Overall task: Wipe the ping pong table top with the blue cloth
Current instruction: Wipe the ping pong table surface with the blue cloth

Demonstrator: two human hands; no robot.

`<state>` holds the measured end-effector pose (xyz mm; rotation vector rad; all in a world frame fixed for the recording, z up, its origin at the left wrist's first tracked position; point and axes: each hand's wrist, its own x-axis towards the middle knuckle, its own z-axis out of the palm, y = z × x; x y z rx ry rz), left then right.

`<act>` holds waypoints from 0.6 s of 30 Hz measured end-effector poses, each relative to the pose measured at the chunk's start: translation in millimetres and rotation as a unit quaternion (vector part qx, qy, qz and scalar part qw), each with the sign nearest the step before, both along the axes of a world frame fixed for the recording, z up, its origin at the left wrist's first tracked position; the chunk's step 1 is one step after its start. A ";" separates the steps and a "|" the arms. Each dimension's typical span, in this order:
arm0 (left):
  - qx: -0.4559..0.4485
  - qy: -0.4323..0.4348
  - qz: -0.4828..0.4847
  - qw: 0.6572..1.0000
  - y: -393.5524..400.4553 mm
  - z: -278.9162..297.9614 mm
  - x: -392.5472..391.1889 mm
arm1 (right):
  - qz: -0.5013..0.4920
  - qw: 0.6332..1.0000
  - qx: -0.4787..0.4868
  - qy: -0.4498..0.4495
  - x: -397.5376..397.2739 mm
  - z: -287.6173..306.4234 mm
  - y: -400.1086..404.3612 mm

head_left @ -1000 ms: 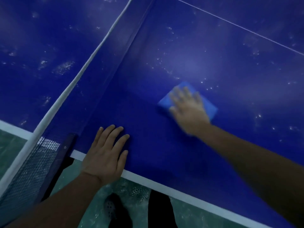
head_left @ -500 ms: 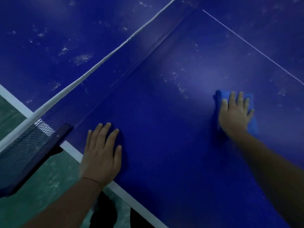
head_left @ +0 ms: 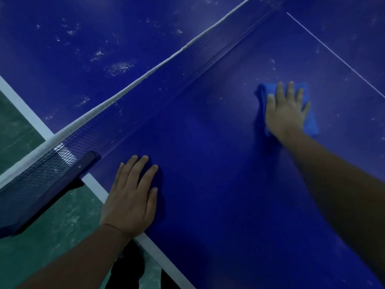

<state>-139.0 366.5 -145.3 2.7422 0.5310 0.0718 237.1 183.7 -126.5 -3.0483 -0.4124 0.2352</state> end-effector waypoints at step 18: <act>-0.002 -0.010 0.021 1.000 -1.0 2.1 0.0 | 0.378 0.925 0.030 -0.029 -167.3 -18.0 92.2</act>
